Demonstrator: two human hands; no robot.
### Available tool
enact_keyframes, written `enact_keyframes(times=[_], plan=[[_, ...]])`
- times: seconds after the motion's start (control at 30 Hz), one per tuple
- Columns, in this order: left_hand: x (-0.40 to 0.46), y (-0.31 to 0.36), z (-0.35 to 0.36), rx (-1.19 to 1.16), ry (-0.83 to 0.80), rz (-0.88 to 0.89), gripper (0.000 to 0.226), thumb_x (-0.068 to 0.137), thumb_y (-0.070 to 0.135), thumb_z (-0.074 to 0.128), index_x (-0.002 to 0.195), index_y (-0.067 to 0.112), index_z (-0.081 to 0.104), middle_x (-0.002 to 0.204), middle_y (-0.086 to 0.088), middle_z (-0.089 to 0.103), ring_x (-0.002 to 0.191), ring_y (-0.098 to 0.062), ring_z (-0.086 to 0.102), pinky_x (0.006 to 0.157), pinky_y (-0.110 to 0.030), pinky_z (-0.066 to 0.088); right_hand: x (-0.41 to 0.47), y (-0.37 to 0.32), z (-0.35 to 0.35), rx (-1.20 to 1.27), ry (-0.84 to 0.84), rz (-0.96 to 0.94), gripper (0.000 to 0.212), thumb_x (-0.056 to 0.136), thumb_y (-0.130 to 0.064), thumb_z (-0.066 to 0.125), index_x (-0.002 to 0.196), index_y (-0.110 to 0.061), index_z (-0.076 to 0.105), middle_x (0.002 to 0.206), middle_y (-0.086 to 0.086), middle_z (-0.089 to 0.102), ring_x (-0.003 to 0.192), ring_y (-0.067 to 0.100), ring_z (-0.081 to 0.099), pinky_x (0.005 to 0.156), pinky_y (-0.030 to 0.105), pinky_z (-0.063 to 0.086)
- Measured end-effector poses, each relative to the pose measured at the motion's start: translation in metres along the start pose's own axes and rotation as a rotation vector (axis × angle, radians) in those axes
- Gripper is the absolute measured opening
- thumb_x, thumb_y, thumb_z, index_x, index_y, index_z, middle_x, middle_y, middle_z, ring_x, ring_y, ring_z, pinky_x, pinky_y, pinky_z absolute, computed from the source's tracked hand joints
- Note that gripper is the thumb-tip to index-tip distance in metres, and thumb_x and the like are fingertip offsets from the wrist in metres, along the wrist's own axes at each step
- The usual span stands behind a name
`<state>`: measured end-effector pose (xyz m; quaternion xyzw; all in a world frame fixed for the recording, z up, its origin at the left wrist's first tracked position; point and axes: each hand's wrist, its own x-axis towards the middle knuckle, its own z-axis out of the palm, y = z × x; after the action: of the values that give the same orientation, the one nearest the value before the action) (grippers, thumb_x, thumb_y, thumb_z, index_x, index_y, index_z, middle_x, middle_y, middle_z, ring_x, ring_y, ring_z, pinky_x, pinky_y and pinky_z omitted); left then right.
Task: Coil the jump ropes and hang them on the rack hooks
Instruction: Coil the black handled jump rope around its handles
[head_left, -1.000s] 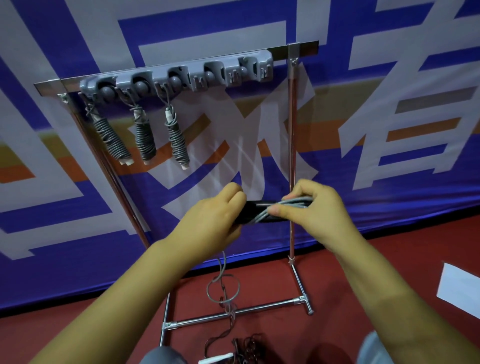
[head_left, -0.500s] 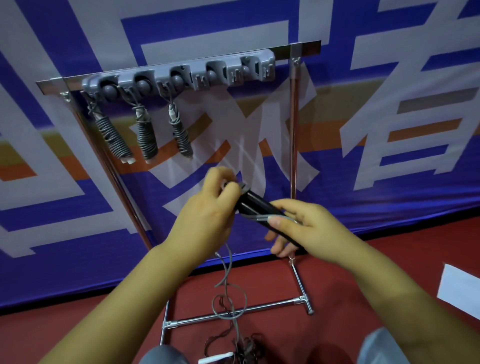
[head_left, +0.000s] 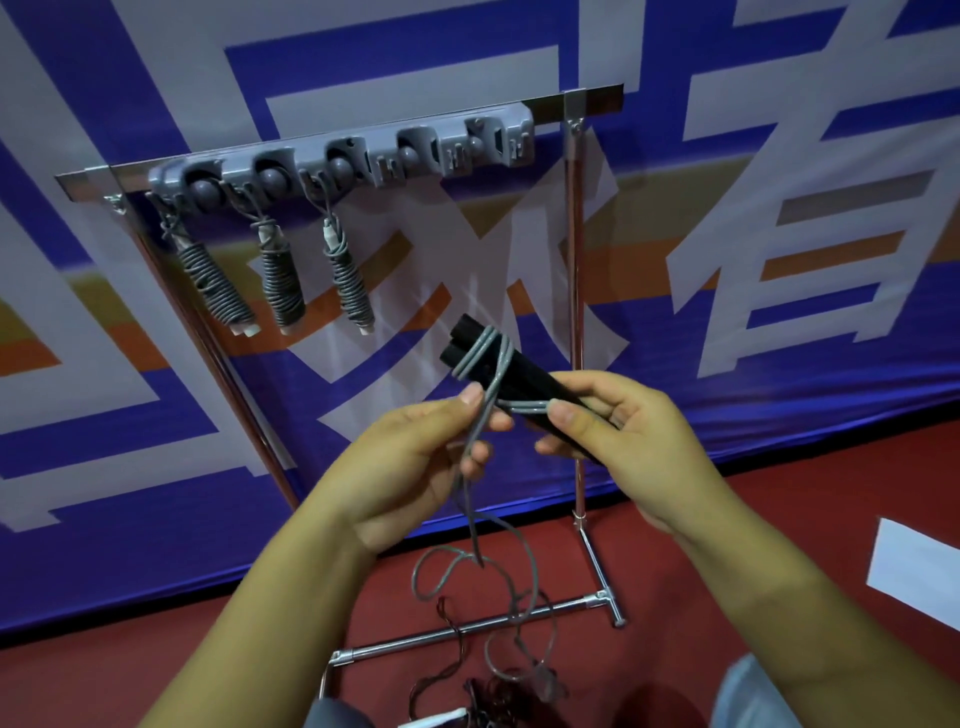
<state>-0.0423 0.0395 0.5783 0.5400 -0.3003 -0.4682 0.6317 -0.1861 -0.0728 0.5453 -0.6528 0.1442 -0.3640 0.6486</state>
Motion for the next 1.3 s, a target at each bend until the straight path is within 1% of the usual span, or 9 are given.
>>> enact_keyframes(times=[0.1,0.17,0.4,0.5,0.57,0.83,1.07,1.2,1.3], plan=[[0.003,0.001,-0.011,-0.177,-0.306,-0.206,0.031,0.073,0.025,0.077,0.093,0.001,0.075,0.095,-0.015,0.07,0.056,-0.008,0.055,0.052,-0.017,0.049,-0.002,-0.001,0.002,-0.004,-0.024,-0.019,0.021,0.086,-0.007,0.06,0.103,-0.017,0.065,0.095,0.002,0.075,0.088,0.019,0.071,0.077,0.026,0.056],[0.006,0.001,-0.017,-0.219,-0.387,-0.212,0.036,0.064,0.023,0.087,0.093,0.005,0.075,0.091,-0.012,0.071,0.06,-0.008,0.058,0.056,-0.018,0.051,-0.002,-0.002,0.003,0.006,-0.018,-0.025,0.022,0.081,-0.016,0.062,0.102,-0.017,0.065,0.094,0.001,0.075,0.087,0.019,0.071,0.076,0.027,0.057],[0.003,0.007,-0.02,-0.021,-0.291,0.018,0.027,0.059,0.021,0.088,0.075,0.006,0.072,0.092,-0.015,0.072,0.08,-0.018,0.072,0.078,-0.04,0.057,-0.002,0.001,-0.001,0.003,0.059,0.015,0.023,0.075,-0.022,0.063,0.098,-0.022,0.066,0.084,0.001,0.075,0.068,0.017,0.07,0.069,0.023,0.055],[-0.004,0.009,-0.018,0.137,-0.165,0.123,0.011,0.069,-0.004,0.074,0.072,0.006,0.07,0.088,-0.017,0.073,0.077,-0.024,0.072,0.074,-0.037,0.058,-0.005,0.0,-0.001,0.024,0.054,0.017,0.024,0.073,-0.023,0.063,0.097,-0.023,0.066,0.081,0.003,0.075,0.066,0.017,0.069,0.068,0.022,0.054],[-0.009,0.01,-0.017,0.17,-0.113,0.167,0.018,0.072,0.0,0.061,0.067,0.013,0.073,0.084,-0.014,0.073,0.073,-0.022,0.072,0.069,-0.032,0.058,-0.006,-0.003,0.001,0.067,0.037,0.014,0.022,0.074,-0.02,0.062,0.095,-0.022,0.067,0.079,0.004,0.075,0.067,0.016,0.07,0.065,0.02,0.054],[-0.017,0.016,-0.017,0.304,0.021,0.342,0.005,0.068,0.012,0.065,0.066,0.013,0.069,0.078,-0.009,0.074,0.064,-0.011,0.067,0.062,-0.021,0.054,-0.004,-0.007,0.006,0.087,0.049,-0.011,0.021,0.085,-0.009,0.059,0.093,-0.025,0.069,0.084,0.003,0.075,0.072,0.017,0.07,0.063,0.019,0.053],[-0.011,0.015,-0.023,0.406,-0.071,0.256,0.02,0.06,-0.001,0.066,0.078,-0.003,0.056,0.069,-0.011,0.07,0.067,-0.018,0.071,0.064,-0.023,0.056,-0.003,-0.016,-0.007,0.13,-0.116,0.006,0.028,0.073,-0.021,0.065,0.099,-0.022,0.073,0.09,0.008,0.075,0.068,0.019,0.069,0.065,0.018,0.052],[-0.005,0.015,-0.024,0.557,-0.118,0.293,0.022,0.057,0.0,0.074,0.062,0.02,0.067,0.063,0.001,0.062,0.069,-0.014,0.064,0.069,-0.02,0.055,0.005,-0.015,-0.023,0.102,-0.288,0.053,0.044,0.061,-0.046,0.081,0.102,-0.028,0.075,0.095,0.008,0.075,0.071,0.021,0.068,0.066,0.019,0.053],[-0.004,0.014,-0.023,0.716,-0.176,0.325,0.025,0.057,0.011,0.078,0.072,0.03,0.074,0.071,0.003,0.07,0.072,-0.013,0.067,0.073,-0.02,0.054,0.007,-0.012,-0.033,0.078,-0.395,0.078,0.049,0.067,-0.044,0.078,0.111,-0.022,0.071,0.095,0.006,0.074,0.065,0.012,0.066,0.066,0.019,0.052]])
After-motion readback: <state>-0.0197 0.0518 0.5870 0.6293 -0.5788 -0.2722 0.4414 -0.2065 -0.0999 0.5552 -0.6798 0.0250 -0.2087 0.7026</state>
